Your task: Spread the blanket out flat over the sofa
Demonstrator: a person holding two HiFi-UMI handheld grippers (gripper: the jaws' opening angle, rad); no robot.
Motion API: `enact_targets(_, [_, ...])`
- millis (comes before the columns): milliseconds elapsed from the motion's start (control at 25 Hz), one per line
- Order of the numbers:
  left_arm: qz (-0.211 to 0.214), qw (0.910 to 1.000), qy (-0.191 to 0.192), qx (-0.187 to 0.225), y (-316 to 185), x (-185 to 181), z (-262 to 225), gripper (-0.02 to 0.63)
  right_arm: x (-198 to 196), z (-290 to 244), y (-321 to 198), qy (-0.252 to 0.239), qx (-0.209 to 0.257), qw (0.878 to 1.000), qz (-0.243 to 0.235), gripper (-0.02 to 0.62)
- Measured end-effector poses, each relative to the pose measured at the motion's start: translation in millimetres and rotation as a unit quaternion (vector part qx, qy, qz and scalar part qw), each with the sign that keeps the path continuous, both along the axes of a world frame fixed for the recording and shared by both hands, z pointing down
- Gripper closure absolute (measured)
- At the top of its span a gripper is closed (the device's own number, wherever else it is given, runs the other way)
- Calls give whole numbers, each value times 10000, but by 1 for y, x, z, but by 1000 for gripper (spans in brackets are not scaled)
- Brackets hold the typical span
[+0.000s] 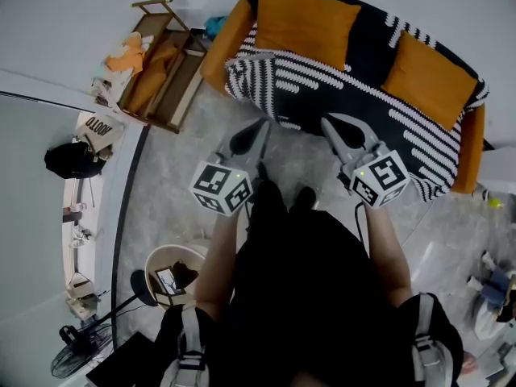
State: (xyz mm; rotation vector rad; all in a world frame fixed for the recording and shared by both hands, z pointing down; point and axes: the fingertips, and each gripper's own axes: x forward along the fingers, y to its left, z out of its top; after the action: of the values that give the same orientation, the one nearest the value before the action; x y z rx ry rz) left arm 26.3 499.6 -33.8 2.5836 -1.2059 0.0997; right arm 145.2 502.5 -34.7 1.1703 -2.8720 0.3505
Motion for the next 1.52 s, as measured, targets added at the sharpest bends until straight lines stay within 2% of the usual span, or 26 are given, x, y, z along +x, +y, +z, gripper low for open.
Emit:
enact_targets(360, [-311, 9994, -9, -122, -16, -39, 11, 595, -8, 17, -12, 219, -53, 9997, 61, 592])
enact_targets(640, [-263, 9995, -24, -186, -48, -65, 22, 595, -34, 34, -42, 382, -244, 9988, 161, 592])
enact_targets(880, [-82, 9997, -60, -228, -98, -96, 30, 595, -60, 52, -88, 409, -620, 9964, 398, 591])
enact_targets(1160, [254, 9995, -143, -145, -170, -135, 30, 595, -103, 52, -148, 564, -549, 9947, 659, 592])
enact_targets(1520, [760, 9962, -297, -291, -231, -180, 53, 595, -155, 73, -199, 644, -887, 9886, 1032, 592])
